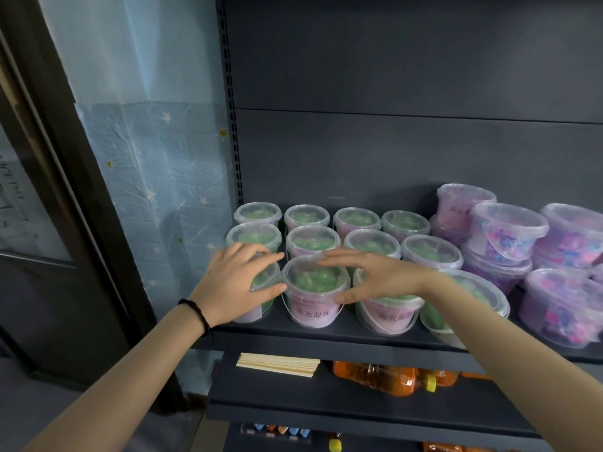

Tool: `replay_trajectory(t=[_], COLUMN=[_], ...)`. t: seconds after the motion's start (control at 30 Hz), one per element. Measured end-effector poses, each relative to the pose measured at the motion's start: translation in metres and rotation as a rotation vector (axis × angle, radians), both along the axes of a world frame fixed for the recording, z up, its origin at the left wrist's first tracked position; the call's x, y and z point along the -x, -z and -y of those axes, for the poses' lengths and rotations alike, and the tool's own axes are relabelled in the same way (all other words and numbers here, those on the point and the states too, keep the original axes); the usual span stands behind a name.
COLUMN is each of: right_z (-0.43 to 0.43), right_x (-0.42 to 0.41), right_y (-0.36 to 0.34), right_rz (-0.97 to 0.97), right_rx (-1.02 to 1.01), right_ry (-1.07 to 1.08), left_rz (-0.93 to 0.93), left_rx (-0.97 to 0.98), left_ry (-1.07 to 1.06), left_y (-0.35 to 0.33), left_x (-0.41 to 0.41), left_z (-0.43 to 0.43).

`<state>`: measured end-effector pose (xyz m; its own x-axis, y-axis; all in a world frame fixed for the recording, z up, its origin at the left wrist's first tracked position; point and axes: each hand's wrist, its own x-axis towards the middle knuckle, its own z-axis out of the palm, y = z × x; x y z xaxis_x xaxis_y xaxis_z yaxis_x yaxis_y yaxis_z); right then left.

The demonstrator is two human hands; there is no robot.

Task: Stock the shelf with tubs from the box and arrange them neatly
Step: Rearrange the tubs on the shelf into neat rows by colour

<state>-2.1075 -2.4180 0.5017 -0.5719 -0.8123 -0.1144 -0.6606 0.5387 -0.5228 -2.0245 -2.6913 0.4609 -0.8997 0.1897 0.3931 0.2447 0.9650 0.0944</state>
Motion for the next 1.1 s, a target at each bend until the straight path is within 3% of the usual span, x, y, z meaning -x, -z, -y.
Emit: replay_trajectory(t=[0.17, 0.3, 0.6, 0.73, 0.9, 0.97, 1.1], right_z=[-0.047, -0.068, -0.056, -0.053, -0.059, -0.059, -0.037], right_x=[0.017, 0.016, 0.001, 0.009, 0.064, 0.086, 0.102], right_y=[-0.010, 0.000, 0.015, 0.006, -0.014, -0.016, -0.014], right_rz=[-0.146, -0.121, -0.177, -0.099, -0.127, -0.056, 0.043], right_rx=[-0.169, -0.246, -0.148, -0.088, 0.146, 0.110, -0.201], right_ry=[0.163, 0.119, 0.172, 0.126, 0.439, 0.493, 0.378], left_rz=[0.134, 0.160, 0.126, 0.156, 0.158, 0.143, 0.129], left_rx=[0.076, 0.052, -0.036, -0.046, -0.064, -0.072, -0.083], left_ry=[0.090, 0.079, 0.101, 0.111, 0.098, 0.091, 0.081], left_y=[0.003, 0.008, 0.014, 0.011, 0.010, 0.011, 0.013], left_x=[0.010, 0.011, 0.008, 0.006, 0.006, 0.007, 0.005], left_z=[-0.017, -0.018, 0.002, 0.008, 0.003, 0.002, 0.003])
